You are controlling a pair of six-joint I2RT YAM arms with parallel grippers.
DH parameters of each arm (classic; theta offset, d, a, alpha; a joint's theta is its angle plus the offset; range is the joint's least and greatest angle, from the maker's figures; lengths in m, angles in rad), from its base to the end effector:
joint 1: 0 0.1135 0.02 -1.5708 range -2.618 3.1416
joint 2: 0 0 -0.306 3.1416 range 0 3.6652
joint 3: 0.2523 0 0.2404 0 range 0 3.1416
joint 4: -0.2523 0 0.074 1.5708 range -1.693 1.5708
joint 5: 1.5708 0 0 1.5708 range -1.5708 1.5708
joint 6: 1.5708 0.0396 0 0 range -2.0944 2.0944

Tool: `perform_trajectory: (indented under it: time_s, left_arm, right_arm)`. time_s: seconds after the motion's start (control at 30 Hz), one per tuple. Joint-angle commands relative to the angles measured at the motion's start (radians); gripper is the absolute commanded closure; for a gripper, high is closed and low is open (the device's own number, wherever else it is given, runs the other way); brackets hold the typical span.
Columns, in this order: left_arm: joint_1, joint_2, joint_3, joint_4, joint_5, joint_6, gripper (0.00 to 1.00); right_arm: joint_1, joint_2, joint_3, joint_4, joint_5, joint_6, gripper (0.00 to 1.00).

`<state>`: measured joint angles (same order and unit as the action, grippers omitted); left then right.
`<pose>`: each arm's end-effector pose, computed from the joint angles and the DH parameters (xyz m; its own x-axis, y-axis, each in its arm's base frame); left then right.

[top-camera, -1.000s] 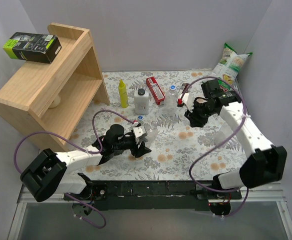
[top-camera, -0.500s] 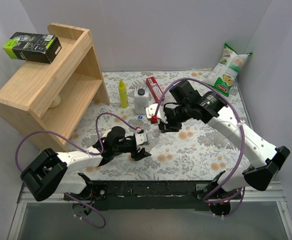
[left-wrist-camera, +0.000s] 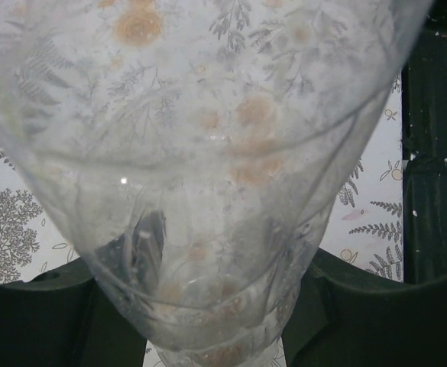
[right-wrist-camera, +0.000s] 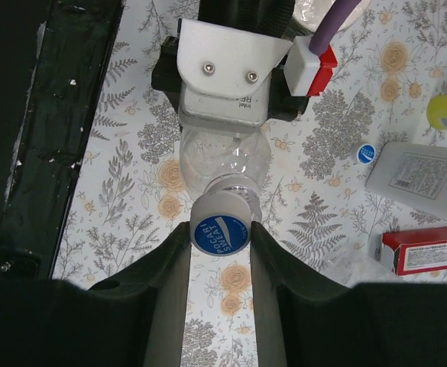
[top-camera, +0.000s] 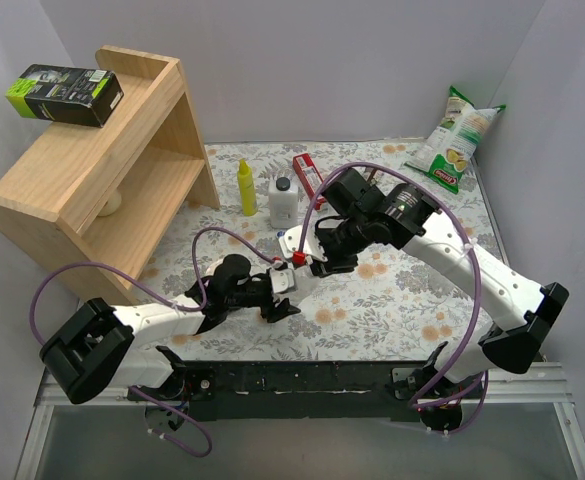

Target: Screw on the bottle caps

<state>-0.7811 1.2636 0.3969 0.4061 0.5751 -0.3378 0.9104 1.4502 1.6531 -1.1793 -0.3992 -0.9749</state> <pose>0.1410 -0.1702 0.2189 -0.6083 0.2115 -0.7650 0.7793 0.3423 -0.5250 0.1479 0.2156 0.4314 0.4275 -0.6927 -0.5808 -0.9040 -0.3208 -0.2828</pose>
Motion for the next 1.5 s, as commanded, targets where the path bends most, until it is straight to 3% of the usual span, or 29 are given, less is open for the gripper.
perform_trajectory:
  time_s: [0.0, 0.53, 0.8, 1.2, 1.47]
  left_arm:
    - [-0.004, -0.050, -0.016, 0.092, -0.020, -0.007, 1.00]
    - [-0.004, -0.041, -0.012, 0.097, 0.014, 0.023, 1.00]
    - [-0.004, -0.043, -0.013, 0.106, 0.002, 0.059, 1.00]
    - [-0.004, -0.035, 0.005, 0.060, -0.007, 0.111, 1.00]
    - [-0.004, -0.053, -0.038, 0.180, -0.064, -0.024, 1.00]
  right_arm:
    - [0.008, 0.024, 0.030, -0.103, -0.023, -0.059, 0.73]
    - [0.008, 0.010, -0.033, 0.072, 0.108, 0.004, 0.73]
    - [0.010, 0.047, -0.003, -0.055, 0.005, -0.073, 0.72]
    - [0.050, 0.104, 0.056, -0.128, 0.080, -0.140, 0.73]
    - [0.053, 0.130, 0.050, -0.086, 0.053, 0.056, 0.74]
